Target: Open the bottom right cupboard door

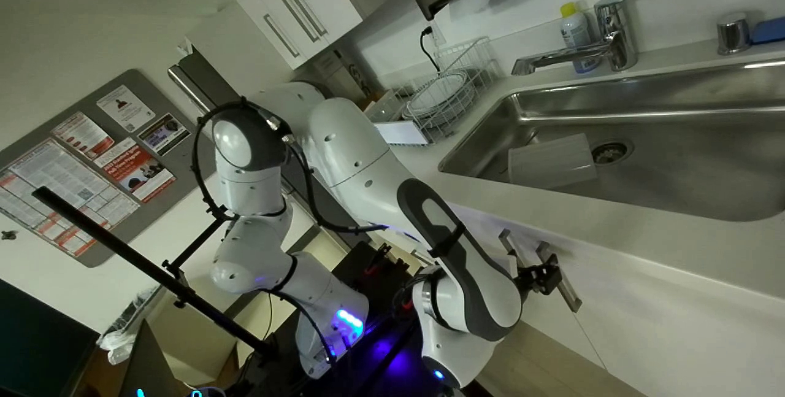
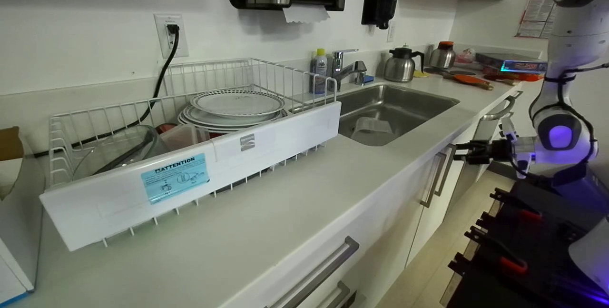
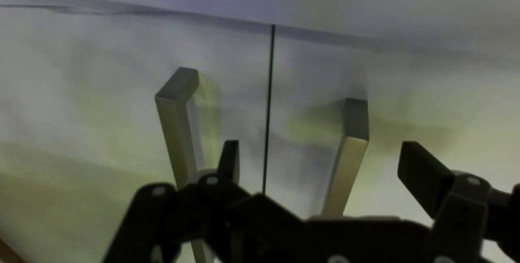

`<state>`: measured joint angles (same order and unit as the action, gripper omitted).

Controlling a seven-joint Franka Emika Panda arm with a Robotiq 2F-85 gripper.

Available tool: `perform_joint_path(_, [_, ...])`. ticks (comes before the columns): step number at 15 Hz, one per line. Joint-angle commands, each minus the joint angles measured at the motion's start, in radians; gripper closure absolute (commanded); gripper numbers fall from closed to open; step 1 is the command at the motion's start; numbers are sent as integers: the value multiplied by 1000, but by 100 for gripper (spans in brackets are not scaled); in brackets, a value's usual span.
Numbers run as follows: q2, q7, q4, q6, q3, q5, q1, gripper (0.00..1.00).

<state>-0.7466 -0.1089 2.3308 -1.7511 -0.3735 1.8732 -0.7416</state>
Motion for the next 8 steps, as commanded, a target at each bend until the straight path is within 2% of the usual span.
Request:
perform_joint_path(1, [-25, -5, -20, 15, -1, 44, 33, 26])
perform_joint_path(8, [-27, -9, -28, 15, -23, 69, 51, 81])
